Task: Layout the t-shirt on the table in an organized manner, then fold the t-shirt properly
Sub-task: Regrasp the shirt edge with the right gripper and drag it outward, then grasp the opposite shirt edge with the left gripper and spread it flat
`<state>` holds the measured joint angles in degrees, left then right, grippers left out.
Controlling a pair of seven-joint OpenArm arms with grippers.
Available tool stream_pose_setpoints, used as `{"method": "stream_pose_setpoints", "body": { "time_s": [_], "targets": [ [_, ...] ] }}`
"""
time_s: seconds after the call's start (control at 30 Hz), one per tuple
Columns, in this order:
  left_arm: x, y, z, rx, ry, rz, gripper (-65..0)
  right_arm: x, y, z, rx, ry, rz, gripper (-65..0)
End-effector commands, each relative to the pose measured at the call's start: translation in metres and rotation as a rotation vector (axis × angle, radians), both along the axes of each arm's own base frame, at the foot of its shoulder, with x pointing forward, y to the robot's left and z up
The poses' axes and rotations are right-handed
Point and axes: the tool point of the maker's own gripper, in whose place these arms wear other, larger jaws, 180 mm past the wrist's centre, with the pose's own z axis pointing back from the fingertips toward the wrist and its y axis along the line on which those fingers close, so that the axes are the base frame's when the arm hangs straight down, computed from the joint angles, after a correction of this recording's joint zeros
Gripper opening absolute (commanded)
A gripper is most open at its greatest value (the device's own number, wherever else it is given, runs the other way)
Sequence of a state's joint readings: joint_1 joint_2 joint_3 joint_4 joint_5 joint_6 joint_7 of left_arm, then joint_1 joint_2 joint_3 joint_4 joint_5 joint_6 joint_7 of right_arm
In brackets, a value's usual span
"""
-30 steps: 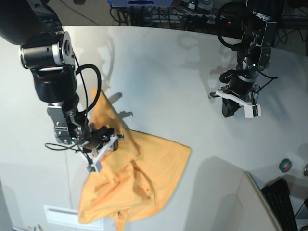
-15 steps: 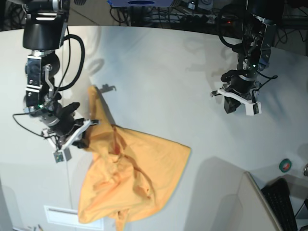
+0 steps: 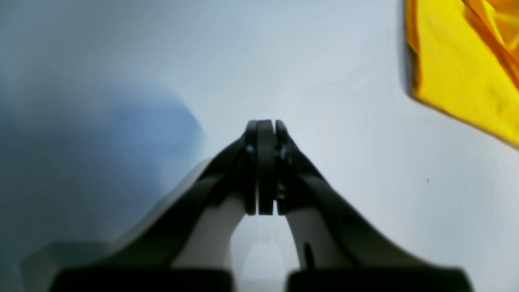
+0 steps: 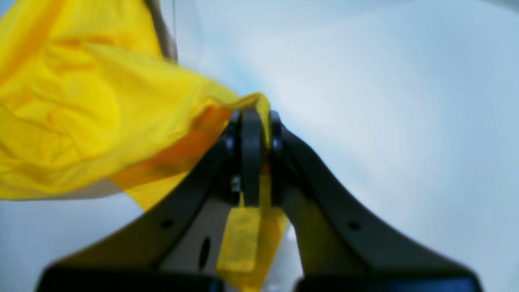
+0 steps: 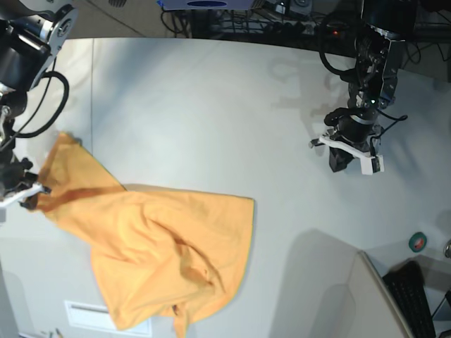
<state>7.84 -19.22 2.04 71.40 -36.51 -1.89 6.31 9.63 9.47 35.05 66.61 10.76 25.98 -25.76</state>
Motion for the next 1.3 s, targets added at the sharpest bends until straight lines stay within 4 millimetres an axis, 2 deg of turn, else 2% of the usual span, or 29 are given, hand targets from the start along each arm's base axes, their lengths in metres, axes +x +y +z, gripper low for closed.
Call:
{"method": "stream_pose_setpoints", "body": {
  "time_s": [0.0, 0.13, 0.23, 0.27, 0.37, 0.47, 0.53, 0.63, 0.7, 0.77, 0.9, 1.0, 1.03, 1.1, 1.17, 1.27],
  "targets": [
    [0.012, 0.004, 0.015, 0.009, -0.054, -0.003, -65.0, 0.010, -0.005, 0.015, -0.011, -0.049, -0.002, -65.0],
    [0.013, 0.005, 0.013, 0.009, -0.049, 0.003, -65.0, -0.002, -0.002, 0.003, -0.005, -0.020, 0.001, -65.0],
    [0.030, 0.000, 0.020, 0.002, -0.074, -0.007, -65.0, -0.012, -0.002, -0.004, -0.008, 0.000, 0.006, -65.0],
    [0.036, -0.011, 0.019, -0.014, -0.077, -0.019, -65.0, -0.014, -0.003, -0.002, -0.019, -0.002, 0.008, -65.0],
    [0.071, -0.054, 0.031, -0.055, -0.119, -0.087, -65.0, -0.024, 0.005, -0.001, -0.036, -0.004, 0.025, -65.0],
    [0.106, -0.113, 0.041, -0.084, -0.141, -0.198, -65.0, -0.036, 0.026, 0.000, -0.079, 0.007, 0.108, -65.0],
    [0.123, -0.144, 0.039, -0.085, -0.126, -0.254, -65.0, -0.051, 0.046, -0.006, -0.101, 0.031, 0.177, -65.0],
    [0.143, -0.176, 0.027, -0.074, -0.073, -0.298, -65.0, -0.070, 0.076, -0.011, -0.118, 0.058, 0.277, -65.0],
    [0.151, -0.187, 0.016, -0.055, -0.038, -0.303, -65.0, -0.081, 0.090, -0.015, -0.114, 0.070, 0.311, -65.0],
    [0.155, -0.191, 0.001, -0.012, -0.027, -0.293, -65.0, -0.086, 0.094, -0.016, -0.101, 0.071, 0.301, -65.0],
    [0.138, -0.177, -0.039, 0.186, 0.031, -0.339, -65.0, -0.088, 0.078, -0.015, -0.103, 0.069, 0.248, -65.0],
    [0.122, -0.162, -0.055, 0.271, 0.064, -0.380, -65.0, -0.089, 0.068, -0.012, -0.114, 0.067, 0.230, -65.0],
    [0.108, -0.150, -0.068, 0.285, 0.109, -0.379, -65.0, -0.089, 0.068, -0.012, -0.114, 0.068, 0.232, -65.0],
    [0.095, -0.122, -0.082, 0.310, 0.169, -0.366, -65.0, -0.091, 0.071, -0.014, -0.112, 0.073, 0.241, -65.0],
    [0.077, -0.090, -0.094, 0.333, 0.216, -0.349, -65.0, -0.091, 0.088, -0.020, -0.095, 0.084, 0.284, -65.0],
    [0.055, -0.035, -0.103, 0.383, 0.263, -0.316, -65.0, -0.097, 0.131, -0.031, -0.070, 0.106, 0.410, -65.0]
  ]
}}
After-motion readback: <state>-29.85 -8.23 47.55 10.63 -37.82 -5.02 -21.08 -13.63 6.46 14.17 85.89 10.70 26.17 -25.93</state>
